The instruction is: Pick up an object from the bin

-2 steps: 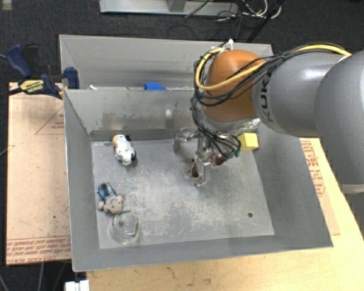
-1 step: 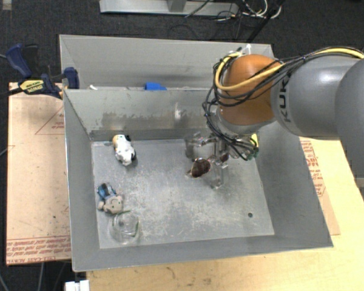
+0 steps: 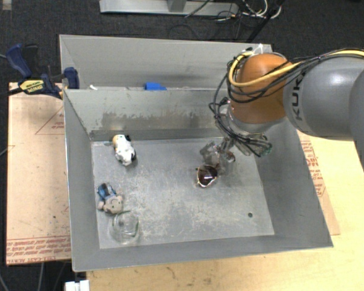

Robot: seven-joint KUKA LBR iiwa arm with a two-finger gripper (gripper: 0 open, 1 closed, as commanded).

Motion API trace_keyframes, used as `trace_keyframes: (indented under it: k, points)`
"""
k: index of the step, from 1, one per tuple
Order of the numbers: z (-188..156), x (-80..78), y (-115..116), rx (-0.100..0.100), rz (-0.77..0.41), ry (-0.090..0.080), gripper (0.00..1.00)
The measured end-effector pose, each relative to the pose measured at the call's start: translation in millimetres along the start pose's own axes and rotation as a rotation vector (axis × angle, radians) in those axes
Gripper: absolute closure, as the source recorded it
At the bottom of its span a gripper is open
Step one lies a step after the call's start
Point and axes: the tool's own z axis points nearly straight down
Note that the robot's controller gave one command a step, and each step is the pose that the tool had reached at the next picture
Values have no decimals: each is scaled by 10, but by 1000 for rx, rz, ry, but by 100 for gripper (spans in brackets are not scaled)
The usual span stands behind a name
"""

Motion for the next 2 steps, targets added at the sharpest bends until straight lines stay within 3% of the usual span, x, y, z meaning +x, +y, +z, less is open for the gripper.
trace_keyframes:
  k: [1, 2]
  points:
    - [0, 0, 0, 0, 0, 0, 100]
    - [-9, 340, -246, -3, 7, 0, 100]
